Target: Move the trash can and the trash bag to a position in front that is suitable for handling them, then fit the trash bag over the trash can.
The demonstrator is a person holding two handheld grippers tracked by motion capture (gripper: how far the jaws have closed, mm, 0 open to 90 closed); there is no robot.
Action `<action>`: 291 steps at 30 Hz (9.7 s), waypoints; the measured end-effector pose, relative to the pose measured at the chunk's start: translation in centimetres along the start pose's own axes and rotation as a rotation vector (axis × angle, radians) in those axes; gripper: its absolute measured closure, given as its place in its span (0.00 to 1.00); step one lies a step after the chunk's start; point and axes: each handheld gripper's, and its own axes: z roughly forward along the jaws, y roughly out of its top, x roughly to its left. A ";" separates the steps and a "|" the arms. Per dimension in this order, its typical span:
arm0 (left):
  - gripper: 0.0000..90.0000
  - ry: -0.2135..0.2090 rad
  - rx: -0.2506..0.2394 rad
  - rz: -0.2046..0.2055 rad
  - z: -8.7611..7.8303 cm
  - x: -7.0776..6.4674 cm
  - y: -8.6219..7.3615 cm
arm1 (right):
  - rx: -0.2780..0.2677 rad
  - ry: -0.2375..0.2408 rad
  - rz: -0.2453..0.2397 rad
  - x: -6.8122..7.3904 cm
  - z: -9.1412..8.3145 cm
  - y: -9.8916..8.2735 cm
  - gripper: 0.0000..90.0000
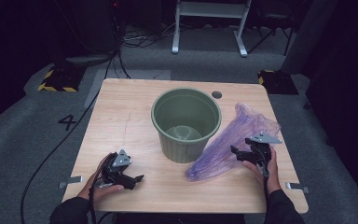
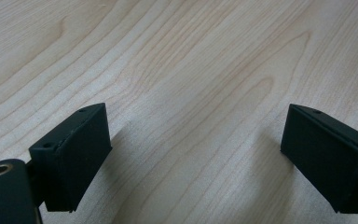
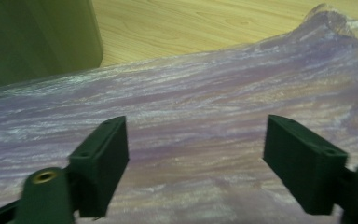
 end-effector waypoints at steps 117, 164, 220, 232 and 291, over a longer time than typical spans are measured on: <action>0.10 -0.038 0.015 0.038 0.6 0.0 0.9 | -0.329 0.082 -0.012 0.3 -6.4 6.2 1.00; 0.18 -0.058 0.029 0.077 0.5 -0.4 1.8 | -0.568 0.167 -0.101 1.8 -14.0 14.0 1.00; 0.23 -0.041 -0.377 0.223 -9.6 -1.7 14.0 | -0.521 0.059 -0.124 2.9 -10.1 21.9 1.00; 0.23 -0.145 -0.415 0.282 -10.6 -3.6 19.0 | -0.508 0.041 -0.116 2.7 -9.7 21.6 1.00; 0.99 0.094 -0.355 0.241 -5.6 -4.5 22.2 | -0.398 0.167 -0.209 4.0 -8.7 20.1 0.79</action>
